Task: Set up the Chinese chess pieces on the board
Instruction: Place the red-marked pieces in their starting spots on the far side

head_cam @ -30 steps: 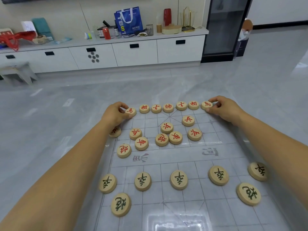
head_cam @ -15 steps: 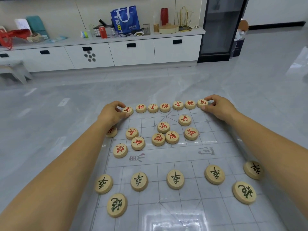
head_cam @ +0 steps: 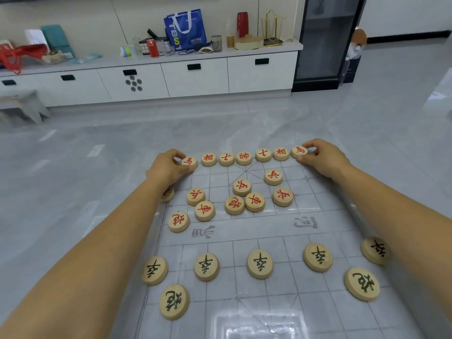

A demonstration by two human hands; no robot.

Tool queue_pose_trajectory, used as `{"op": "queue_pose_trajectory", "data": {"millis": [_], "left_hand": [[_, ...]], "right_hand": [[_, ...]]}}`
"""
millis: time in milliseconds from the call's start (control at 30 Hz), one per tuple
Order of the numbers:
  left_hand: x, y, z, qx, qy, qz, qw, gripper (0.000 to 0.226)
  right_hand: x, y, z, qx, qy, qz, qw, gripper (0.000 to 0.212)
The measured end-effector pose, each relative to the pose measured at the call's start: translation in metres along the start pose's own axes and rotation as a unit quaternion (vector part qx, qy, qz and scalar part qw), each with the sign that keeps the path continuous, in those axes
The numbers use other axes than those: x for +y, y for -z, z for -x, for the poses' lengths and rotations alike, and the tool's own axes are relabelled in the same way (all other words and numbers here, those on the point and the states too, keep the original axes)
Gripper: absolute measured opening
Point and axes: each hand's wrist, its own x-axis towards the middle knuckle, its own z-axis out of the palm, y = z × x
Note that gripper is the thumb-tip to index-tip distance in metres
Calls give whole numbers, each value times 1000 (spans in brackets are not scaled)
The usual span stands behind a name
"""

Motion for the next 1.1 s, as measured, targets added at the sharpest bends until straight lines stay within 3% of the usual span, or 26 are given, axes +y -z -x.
{"op": "queue_pose_trajectory", "data": {"millis": [733, 900, 1100], "left_hand": [[2, -9, -6, 45, 7, -50, 998, 34], [3, 5, 5, 22, 0, 2, 1000, 50], [-27, 38, 45, 37, 13, 81, 996, 39]], "right_hand": [[-1, 0, 3, -4, 1, 6, 1000, 45], [-1, 1, 3, -16, -2, 0, 1000, 51], [-2, 17, 18, -59, 9, -78, 995, 59]]}}
